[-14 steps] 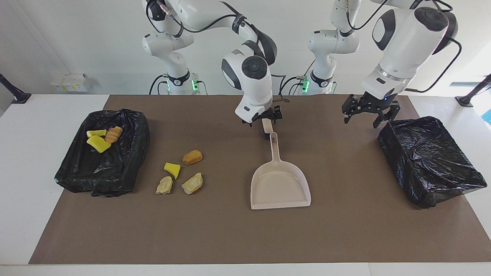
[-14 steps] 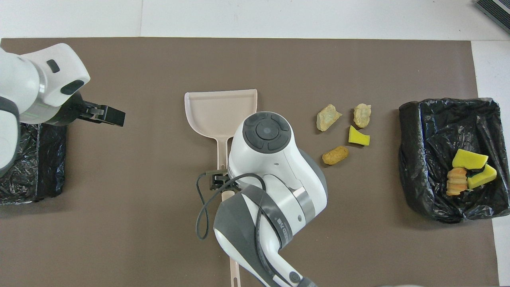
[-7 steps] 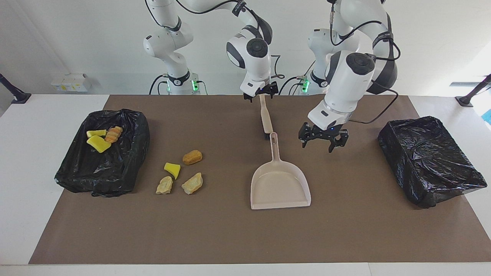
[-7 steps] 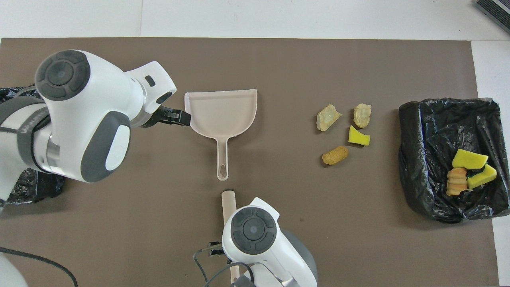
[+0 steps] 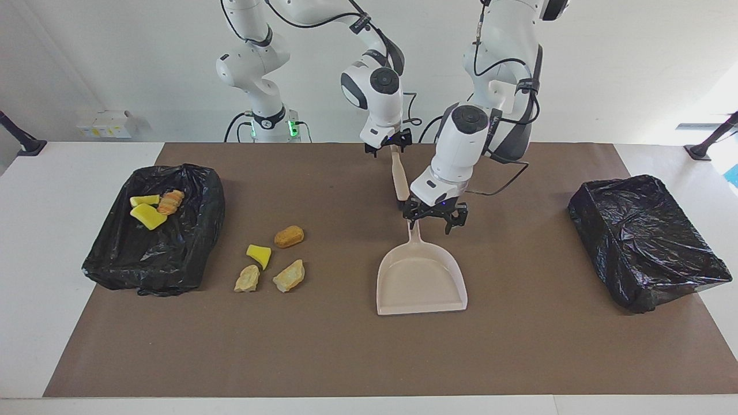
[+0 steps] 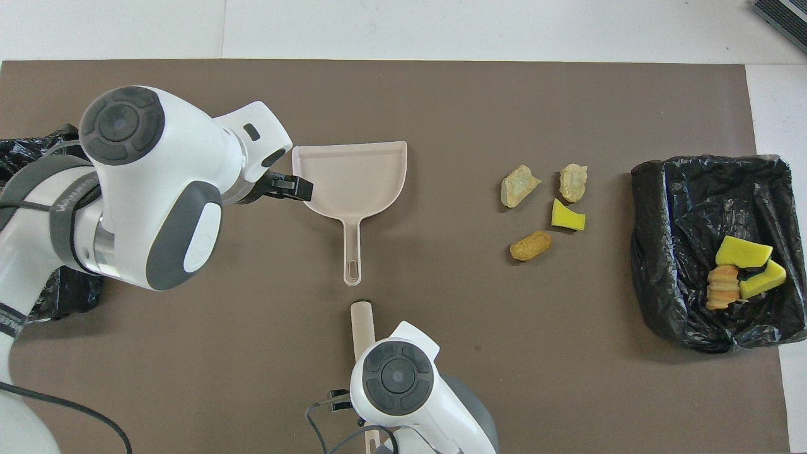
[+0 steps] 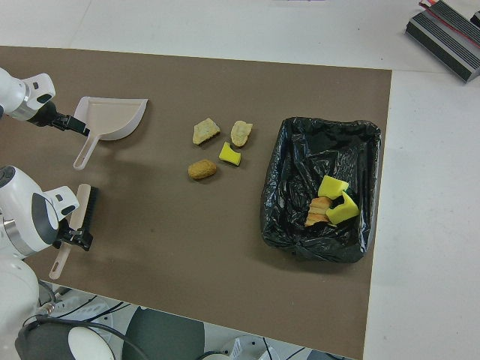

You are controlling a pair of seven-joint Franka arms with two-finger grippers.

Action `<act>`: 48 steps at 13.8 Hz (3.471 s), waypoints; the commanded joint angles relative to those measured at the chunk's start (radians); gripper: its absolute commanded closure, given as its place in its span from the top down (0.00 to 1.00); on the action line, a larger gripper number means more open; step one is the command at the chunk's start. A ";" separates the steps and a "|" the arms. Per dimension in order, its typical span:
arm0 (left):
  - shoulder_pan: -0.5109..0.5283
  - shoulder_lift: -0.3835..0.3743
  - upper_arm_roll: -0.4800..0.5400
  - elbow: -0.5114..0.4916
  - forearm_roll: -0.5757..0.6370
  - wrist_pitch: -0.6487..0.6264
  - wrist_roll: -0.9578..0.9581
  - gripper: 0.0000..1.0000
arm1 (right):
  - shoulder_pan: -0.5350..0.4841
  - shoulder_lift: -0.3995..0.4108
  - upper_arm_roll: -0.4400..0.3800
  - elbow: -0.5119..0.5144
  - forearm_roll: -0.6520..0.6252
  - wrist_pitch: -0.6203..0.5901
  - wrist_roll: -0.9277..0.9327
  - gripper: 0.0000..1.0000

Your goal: Sweep and dump trash in bin

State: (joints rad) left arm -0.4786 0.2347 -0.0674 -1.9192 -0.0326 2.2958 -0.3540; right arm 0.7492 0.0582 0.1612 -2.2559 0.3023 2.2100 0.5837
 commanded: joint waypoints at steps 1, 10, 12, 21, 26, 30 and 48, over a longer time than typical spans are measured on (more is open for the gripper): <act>-0.057 -0.021 0.017 -0.063 0.017 0.036 -0.078 1.00 | 0.005 -0.029 -0.002 -0.028 0.024 0.022 0.001 0.28; -0.084 -0.038 0.017 -0.113 0.026 0.028 -0.194 0.00 | 0.006 -0.085 -0.014 0.001 0.031 -0.086 0.022 0.00; -0.071 -0.031 0.017 -0.101 0.028 0.027 -0.180 0.00 | -0.082 -0.189 -0.014 0.002 0.018 -0.232 0.021 0.00; 0.070 -0.032 0.024 -0.049 0.092 0.007 0.411 0.00 | -0.474 -0.249 -0.014 0.009 -0.333 -0.391 -0.204 0.00; 0.181 -0.067 0.024 0.000 0.092 -0.152 0.766 0.00 | -0.652 -0.051 -0.014 0.082 -0.580 -0.259 -0.294 0.00; 0.233 -0.077 0.024 0.023 0.091 -0.283 1.180 0.00 | -0.682 0.003 -0.006 0.088 -0.612 -0.227 -0.278 0.00; 0.089 -0.210 0.018 -0.233 0.092 -0.237 1.347 0.00 | -0.611 0.072 -0.022 0.328 -0.446 -0.326 -0.289 0.00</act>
State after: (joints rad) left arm -0.3758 0.0542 -0.0598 -2.1095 0.0492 2.0290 1.0115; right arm 0.1714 0.1238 0.1373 -1.9401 -0.0881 1.8993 0.3621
